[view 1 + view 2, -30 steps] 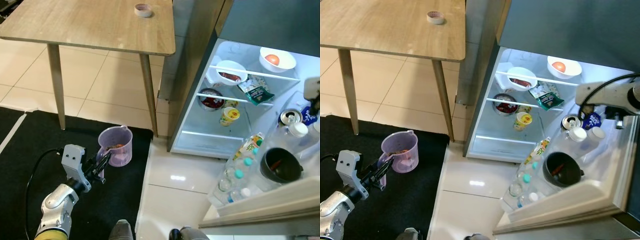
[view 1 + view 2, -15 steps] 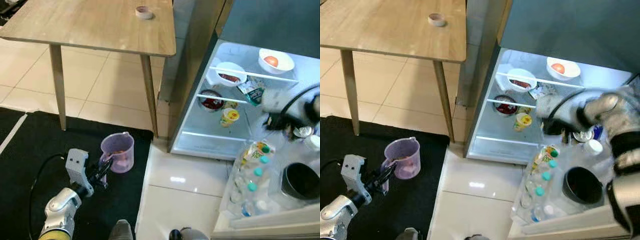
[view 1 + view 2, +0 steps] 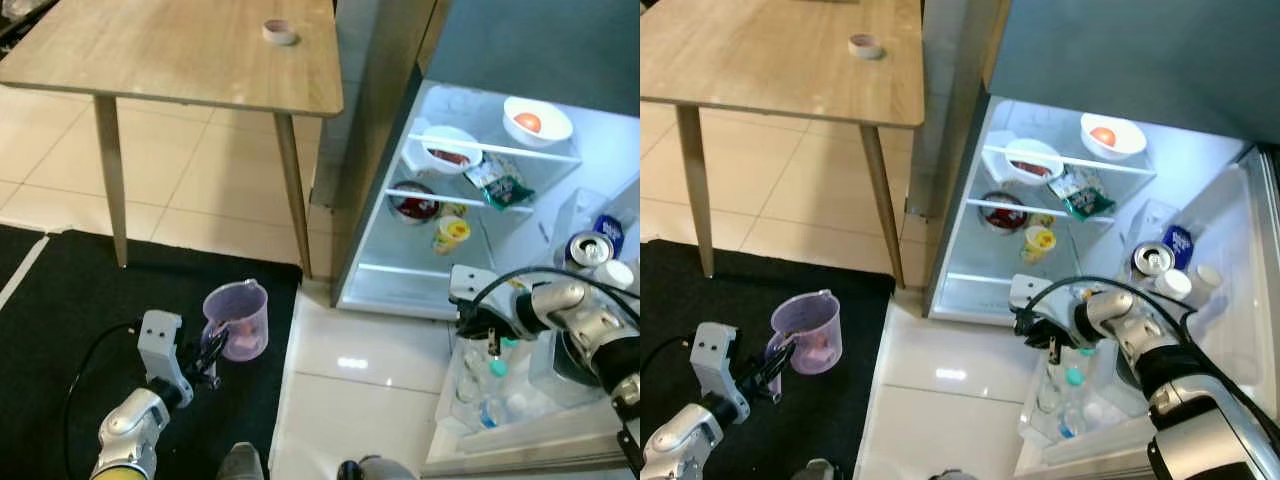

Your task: Restocking fridge

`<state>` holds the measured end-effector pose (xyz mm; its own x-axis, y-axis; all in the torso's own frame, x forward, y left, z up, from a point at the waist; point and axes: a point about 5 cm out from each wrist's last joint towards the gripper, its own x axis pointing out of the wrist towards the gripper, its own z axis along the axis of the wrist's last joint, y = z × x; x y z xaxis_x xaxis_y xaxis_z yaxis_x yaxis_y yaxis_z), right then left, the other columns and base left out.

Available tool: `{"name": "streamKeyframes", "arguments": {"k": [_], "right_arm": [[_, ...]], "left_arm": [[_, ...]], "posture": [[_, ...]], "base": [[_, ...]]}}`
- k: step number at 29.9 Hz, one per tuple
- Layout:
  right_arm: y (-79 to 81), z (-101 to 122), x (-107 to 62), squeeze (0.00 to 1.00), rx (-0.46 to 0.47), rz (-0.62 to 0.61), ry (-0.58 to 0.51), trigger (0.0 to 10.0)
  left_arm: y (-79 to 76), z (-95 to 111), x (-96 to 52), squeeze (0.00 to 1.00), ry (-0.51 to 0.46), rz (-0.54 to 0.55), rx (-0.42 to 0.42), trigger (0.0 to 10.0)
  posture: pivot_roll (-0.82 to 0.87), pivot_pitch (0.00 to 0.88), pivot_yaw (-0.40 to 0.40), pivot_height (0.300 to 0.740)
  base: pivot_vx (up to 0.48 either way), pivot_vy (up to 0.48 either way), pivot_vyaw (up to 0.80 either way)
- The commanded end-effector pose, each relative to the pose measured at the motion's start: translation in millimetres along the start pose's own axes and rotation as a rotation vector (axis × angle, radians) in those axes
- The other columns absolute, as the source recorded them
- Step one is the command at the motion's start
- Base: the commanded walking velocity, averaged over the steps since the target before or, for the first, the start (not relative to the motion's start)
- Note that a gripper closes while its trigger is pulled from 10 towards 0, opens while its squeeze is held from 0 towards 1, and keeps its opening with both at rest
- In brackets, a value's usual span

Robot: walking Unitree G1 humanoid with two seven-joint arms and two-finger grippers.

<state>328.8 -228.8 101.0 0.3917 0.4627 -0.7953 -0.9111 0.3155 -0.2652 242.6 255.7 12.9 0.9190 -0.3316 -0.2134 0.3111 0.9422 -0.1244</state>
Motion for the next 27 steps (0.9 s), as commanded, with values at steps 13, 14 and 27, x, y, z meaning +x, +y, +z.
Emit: {"name": "streamKeyframes", "arguments": {"k": [13,14,27], "right_arm": [[-12.8,-42,-30.7,0.00,-0.079,-0.184,0.340,10.0],[-12.6,-44,-32.6,0.00,-0.079,-0.180,0.355,10.0],[-6.3,-82,-54.3,0.00,-0.076,-0.173,0.561,10.0]], "left_arm": [[-6.4,-11,-0.6,0.00,0.023,0.015,0.002,10.0],[-6.9,-12,-0.6,0.00,0.026,0.015,0.002,10.0],[-4.8,-12,-2.1,0.00,0.031,0.023,0.020,10.0]], "posture": [[0.06,0.111,-0.109,0.740],[0.06,0.111,-0.114,0.740],[0.06,0.112,-0.117,0.740]], "base": [[0.000,0.000,0.00],[0.000,0.000,0.00],[0.000,0.000,0.00]]}}
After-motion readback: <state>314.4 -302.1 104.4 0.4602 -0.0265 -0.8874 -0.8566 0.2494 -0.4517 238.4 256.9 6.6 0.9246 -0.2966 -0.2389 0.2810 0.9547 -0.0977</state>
